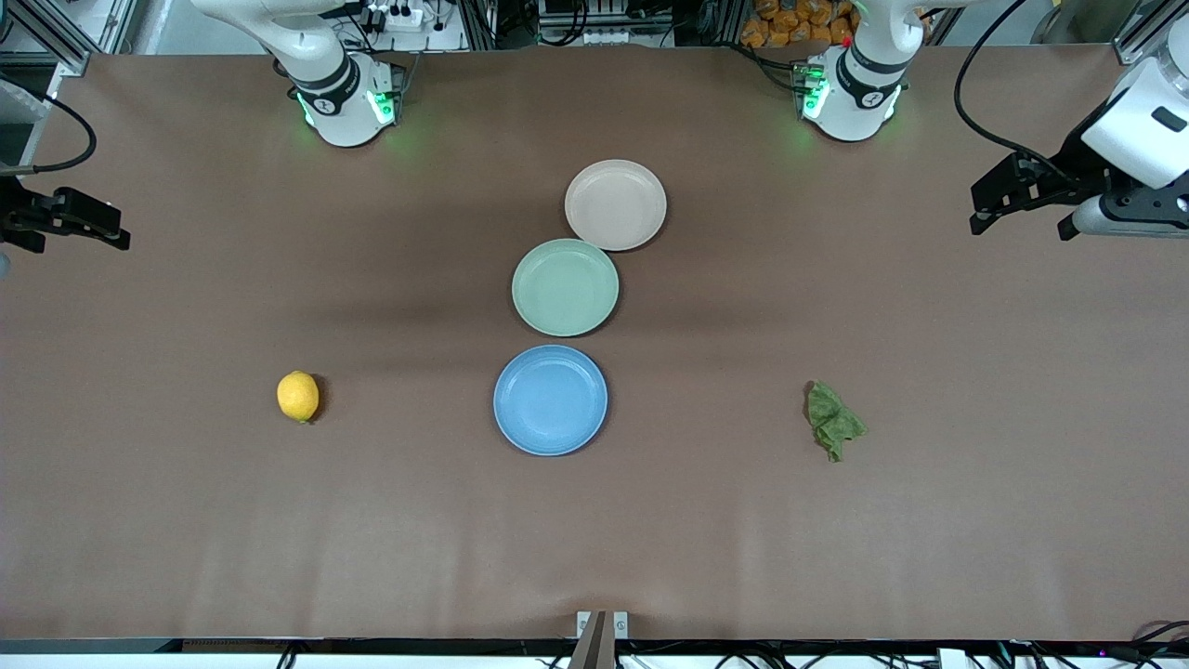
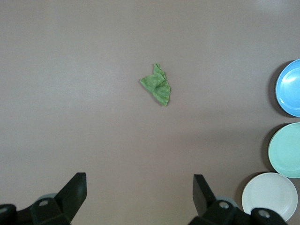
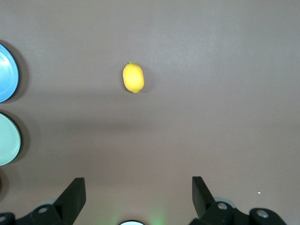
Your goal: Pick lemon and lettuce from blue and beige plates
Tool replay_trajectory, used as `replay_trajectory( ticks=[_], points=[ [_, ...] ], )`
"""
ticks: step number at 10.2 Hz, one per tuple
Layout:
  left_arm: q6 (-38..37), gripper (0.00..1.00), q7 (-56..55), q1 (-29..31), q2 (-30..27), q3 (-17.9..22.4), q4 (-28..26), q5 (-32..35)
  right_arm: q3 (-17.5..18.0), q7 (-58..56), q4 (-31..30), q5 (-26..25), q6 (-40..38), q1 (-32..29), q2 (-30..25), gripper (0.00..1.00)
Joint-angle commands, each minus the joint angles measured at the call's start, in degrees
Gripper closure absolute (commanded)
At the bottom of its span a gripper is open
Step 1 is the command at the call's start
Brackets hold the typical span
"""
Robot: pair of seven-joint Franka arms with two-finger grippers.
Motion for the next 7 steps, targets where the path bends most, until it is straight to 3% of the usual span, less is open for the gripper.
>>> replay_trajectory(
  ticks=[1,7],
  points=[
    [-0.03,0.0,-0.42,-0.22,0.51,-0.33,1.29,1.76,0.03,0.94,0.21,-0.12,-0.21,0.14,0.03,0.0],
    [-0.03,0.0,-0.77,-0.13,0.42,-0.42,1.29,1.25,0.03,0.94,0.04,-0.12,-0.39,0.14,0.03,0.0]
  ],
)
